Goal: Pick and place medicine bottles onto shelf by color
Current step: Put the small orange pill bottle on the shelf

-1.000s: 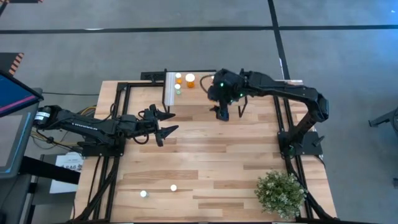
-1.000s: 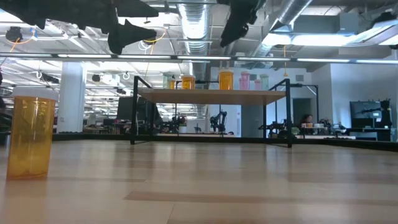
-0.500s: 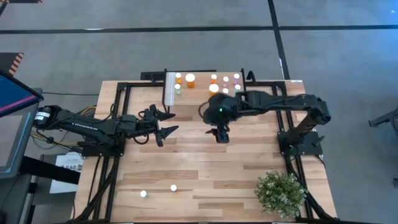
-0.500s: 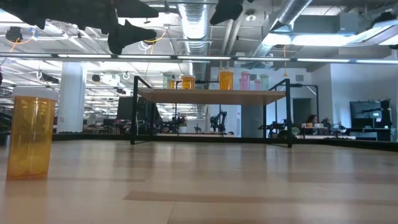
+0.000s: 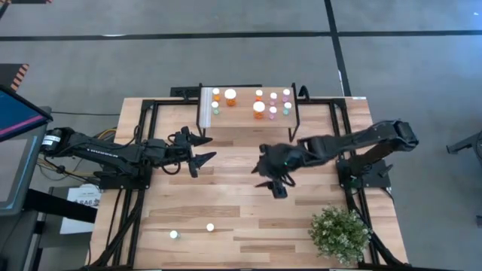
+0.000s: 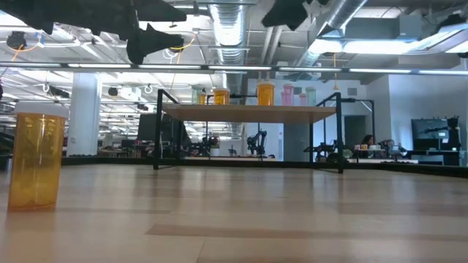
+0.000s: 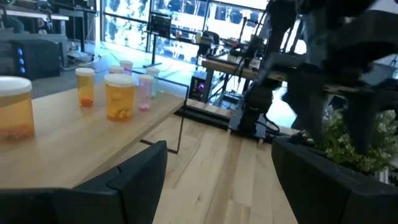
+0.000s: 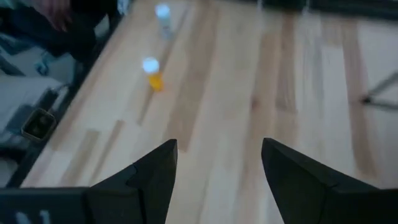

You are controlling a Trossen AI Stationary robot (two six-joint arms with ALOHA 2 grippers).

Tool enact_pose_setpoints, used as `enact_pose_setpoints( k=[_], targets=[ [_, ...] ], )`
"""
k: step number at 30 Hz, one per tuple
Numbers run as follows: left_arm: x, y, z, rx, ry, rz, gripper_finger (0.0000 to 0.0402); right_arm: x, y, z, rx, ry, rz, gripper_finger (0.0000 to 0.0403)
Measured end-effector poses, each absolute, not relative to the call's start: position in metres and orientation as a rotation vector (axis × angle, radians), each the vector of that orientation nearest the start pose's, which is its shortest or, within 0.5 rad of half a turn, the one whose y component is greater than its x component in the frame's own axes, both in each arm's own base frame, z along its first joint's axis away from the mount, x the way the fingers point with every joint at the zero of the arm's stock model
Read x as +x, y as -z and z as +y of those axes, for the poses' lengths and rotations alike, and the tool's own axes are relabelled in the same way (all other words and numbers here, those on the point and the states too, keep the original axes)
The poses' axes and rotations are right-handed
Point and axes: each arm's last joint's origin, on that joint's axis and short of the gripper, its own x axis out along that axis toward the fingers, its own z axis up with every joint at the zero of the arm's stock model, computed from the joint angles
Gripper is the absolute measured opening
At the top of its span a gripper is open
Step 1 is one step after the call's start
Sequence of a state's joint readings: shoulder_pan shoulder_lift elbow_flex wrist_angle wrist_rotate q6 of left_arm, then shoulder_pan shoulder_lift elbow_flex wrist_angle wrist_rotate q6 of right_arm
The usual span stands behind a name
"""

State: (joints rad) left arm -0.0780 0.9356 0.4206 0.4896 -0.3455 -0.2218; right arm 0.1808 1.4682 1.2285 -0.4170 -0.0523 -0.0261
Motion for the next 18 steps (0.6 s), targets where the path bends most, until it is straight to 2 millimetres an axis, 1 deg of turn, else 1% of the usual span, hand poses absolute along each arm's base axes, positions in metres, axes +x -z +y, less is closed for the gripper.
enact_pose_setpoints(
  k=[4, 6, 9, 11, 13, 15, 18],
  targets=[
    [0.201, -0.245, -0.006, -0.218, -0.273, -0.006, 0.0277, 0.314, -0.3, 0.084, -0.081, -0.302, 0.529, 0.0255],
    [0.201, -0.245, -0.006, -0.219, -0.274, -0.007, 0.0277, 0.312, -0.295, 0.094, -0.087, -0.334, 0.511, 0.0255],
    [0.201, -0.245, -0.006, -0.219, -0.276, -0.007, 0.0277, 0.318, -0.292, 0.11, -0.094, -0.367, 0.46, 0.0255],
    [0.201, -0.245, -0.006, -0.219, -0.276, -0.008, 0.0277, 0.317, -0.29, 0.116, -0.113, -0.372, 0.453, 0.0255],
    [0.201, -0.245, -0.006, -0.218, -0.276, -0.004, 0.0277, 0.326, -0.289, 0.123, -0.119, -0.384, 0.393, 0.0255],
    [0.201, -0.245, -0.006, -0.218, -0.276, -0.005, 0.0277, 0.326, -0.281, 0.126, -0.133, -0.39, 0.418, 0.0255],
    [0.201, -0.244, -0.006, -0.217, -0.276, -0.001, 0.0277, 0.337, -0.274, 0.133, -0.137, -0.398, 0.382, 0.0255]
  ],
)
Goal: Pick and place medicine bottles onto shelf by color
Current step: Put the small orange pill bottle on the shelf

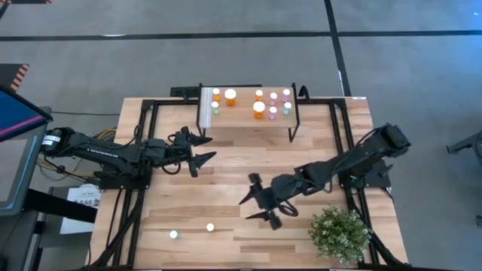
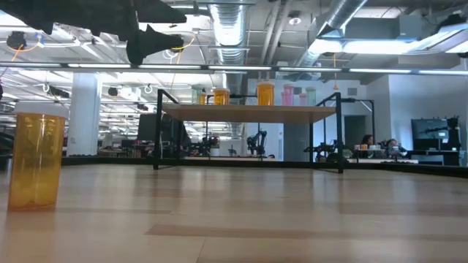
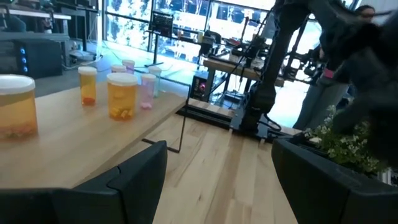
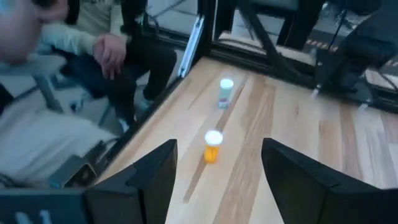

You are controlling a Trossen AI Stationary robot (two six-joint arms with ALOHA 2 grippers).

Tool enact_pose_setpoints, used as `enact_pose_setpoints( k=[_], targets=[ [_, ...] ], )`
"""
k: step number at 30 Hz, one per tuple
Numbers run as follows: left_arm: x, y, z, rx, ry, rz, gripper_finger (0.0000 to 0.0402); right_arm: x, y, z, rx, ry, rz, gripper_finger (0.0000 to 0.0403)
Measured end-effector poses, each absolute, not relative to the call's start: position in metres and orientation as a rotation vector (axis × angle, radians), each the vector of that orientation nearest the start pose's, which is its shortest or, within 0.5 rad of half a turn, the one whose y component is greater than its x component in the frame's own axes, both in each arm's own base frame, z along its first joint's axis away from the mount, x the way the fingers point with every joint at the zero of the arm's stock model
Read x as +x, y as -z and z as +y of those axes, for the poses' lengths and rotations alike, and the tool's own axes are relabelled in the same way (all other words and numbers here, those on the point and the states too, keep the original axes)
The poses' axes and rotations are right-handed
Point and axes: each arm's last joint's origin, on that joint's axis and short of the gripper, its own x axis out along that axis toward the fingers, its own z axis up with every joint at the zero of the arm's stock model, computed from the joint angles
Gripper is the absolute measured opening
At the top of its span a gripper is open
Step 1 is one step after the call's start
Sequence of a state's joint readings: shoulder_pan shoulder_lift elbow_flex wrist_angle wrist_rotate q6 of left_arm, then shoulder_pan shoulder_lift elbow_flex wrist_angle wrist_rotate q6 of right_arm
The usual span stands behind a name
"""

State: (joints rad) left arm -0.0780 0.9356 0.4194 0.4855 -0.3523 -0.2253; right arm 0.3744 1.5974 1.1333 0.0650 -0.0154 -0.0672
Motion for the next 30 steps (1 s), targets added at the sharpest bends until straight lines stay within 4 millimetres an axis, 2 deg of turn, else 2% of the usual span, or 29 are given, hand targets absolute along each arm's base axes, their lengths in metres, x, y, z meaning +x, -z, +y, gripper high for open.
enact_pose_setpoints(
  k=[5, 13, 18, 26, 30],
  targets=[
    [0.201, -0.244, -0.006, -0.218, -0.276, -0.003, 0.0277, 0.35, -0.25, 0.135, -0.143, -0.392, 0.416, 0.0255],
    [0.201, -0.245, -0.006, -0.217, -0.276, -0.003, 0.0277, 0.363, -0.233, 0.137, -0.115, -0.414, 0.403, 0.0255],
    [0.201, -0.244, -0.006, -0.216, -0.276, -0.001, 0.0277, 0.367, -0.233, 0.139, -0.1, -0.417, 0.368, 0.0255],
    [0.201, -0.244, -0.006, -0.216, -0.274, 0.002, 0.0277, 0.374, -0.218, 0.146, -0.068, -0.453, 0.358, 0.0255],
    [0.201, -0.244, -0.007, -0.221, -0.22, 0.008, 0.0277, 0.376, -0.213, 0.144, -0.071, -0.448, 0.384, 0.0255]
  ],
)
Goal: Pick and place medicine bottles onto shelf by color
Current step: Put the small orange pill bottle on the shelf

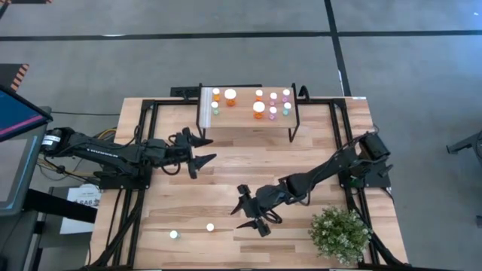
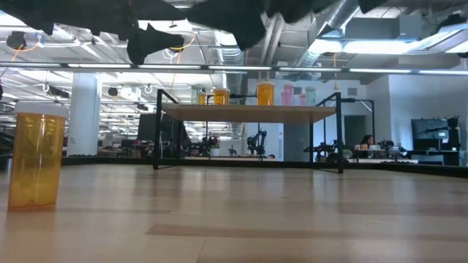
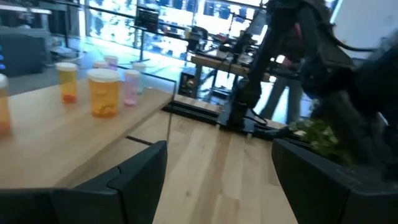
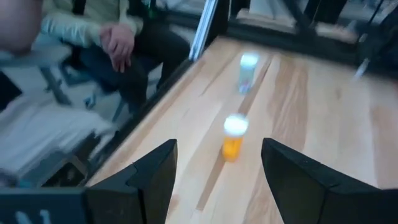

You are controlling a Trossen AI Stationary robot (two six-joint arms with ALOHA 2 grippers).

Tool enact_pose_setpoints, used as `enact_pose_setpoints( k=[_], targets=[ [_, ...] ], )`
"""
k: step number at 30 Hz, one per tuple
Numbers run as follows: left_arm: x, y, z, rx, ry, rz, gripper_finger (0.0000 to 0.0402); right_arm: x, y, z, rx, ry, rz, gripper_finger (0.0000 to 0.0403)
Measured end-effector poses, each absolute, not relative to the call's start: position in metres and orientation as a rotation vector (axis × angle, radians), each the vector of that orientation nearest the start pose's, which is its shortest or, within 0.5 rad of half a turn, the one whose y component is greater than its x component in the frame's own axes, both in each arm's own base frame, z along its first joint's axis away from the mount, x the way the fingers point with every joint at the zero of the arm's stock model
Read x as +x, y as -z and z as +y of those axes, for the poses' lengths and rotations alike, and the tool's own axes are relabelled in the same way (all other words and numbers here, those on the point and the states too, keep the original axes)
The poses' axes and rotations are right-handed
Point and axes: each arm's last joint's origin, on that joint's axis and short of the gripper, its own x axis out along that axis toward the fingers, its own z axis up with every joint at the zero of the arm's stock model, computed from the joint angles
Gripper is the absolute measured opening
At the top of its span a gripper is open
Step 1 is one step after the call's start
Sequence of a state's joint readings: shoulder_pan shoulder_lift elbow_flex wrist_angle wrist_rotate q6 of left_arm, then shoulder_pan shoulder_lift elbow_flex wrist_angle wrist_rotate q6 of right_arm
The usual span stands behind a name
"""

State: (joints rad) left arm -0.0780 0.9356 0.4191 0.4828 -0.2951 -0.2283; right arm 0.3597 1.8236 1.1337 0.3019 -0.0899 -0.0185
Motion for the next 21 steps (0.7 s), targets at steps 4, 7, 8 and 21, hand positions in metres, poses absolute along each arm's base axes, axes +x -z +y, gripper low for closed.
enact_pose_setpoints(
  k=[4, 7, 8, 21],
  targets=[
    [0.202, -0.244, -0.008, -0.222, -0.192, 0.011, 0.0277, 0.376, -0.218, 0.143, -0.074, -0.445, 0.377, 0.0255],
    [0.202, -0.244, -0.008, -0.222, -0.19, 0.01, 0.0277, 0.374, -0.219, 0.14, -0.081, -0.44, 0.394, 0.0255],
    [0.202, -0.244, -0.008, -0.221, -0.189, 0.012, 0.0277, 0.372, -0.222, 0.139, -0.084, -0.441, 0.403, 0.0255],
    [0.201, -0.254, -0.033, -0.206, -0.072, 0.0, 0.0277, 0.337, -0.268, 0.124, -0.121, -0.431, 0.447, 0.0252]
  ],
)
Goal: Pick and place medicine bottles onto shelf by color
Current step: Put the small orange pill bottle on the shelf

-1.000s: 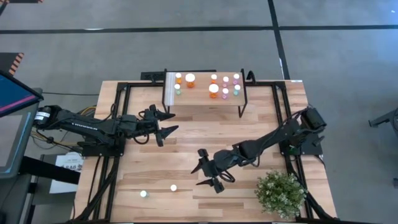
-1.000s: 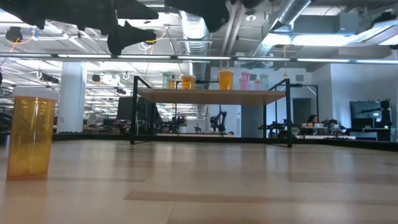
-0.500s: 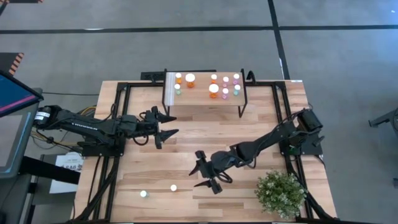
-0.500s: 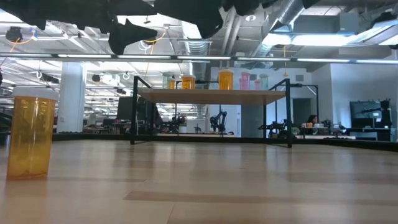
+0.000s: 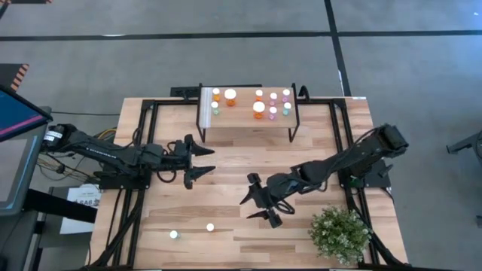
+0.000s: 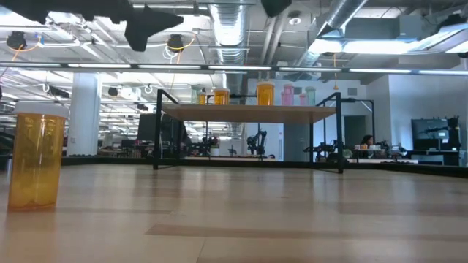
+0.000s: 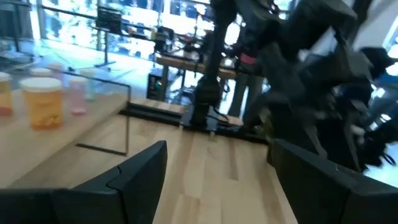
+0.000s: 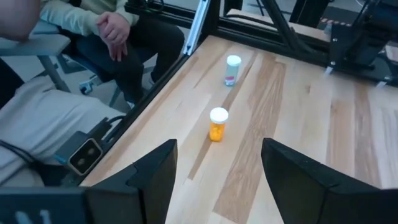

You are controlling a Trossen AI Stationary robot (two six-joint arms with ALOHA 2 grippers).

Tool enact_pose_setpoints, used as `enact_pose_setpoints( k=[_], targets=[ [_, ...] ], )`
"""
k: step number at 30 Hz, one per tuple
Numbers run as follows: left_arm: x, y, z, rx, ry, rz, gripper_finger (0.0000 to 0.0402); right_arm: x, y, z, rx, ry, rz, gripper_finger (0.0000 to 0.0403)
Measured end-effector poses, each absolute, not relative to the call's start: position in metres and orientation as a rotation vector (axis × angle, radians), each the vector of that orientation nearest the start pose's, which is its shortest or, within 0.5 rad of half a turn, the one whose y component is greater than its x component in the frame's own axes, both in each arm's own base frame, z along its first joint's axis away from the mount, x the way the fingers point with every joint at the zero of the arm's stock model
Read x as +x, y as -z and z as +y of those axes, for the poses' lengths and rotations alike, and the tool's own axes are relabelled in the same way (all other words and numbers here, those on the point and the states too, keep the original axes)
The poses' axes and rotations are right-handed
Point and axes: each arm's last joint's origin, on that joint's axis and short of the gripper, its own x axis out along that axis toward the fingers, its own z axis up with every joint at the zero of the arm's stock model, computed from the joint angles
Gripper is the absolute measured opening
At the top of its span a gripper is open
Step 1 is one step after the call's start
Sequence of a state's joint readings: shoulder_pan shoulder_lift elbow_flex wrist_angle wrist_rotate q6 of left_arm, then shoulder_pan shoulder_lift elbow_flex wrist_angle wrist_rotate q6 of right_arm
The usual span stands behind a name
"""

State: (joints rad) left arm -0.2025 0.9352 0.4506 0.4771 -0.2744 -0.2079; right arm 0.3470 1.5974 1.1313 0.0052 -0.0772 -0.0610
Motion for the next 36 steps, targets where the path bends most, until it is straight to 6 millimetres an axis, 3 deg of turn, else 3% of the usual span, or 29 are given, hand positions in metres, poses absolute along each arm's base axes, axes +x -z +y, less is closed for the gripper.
enact_pose_setpoints(
  k=[4, 13, 23, 36],
  targets=[
    [0.2, -0.254, -0.043, -0.2, -0.058, 0.058, 0.0277, 0.324, -0.271, 0.119, -0.122, -0.431, 0.43, 0.0242],
    [0.191, -0.242, -0.066, -0.228, -0.054, 0.199, 0.0277, 0.304, -0.255, 0.112, -0.089, -0.423, 0.412, 0.0222],
    [0.186, -0.227, -0.1, -0.197, 0.005, 0.268, 0.0277, 0.304, -0.25, 0.111, -0.082, -0.421, 0.419, 0.0219],
    [0.201, -0.19, -0.137, -0.192, 0.095, 0.35, 0.0277, 0.304, -0.251, 0.112, -0.079, -0.421, 0.405, 0.0216]
  ],
)
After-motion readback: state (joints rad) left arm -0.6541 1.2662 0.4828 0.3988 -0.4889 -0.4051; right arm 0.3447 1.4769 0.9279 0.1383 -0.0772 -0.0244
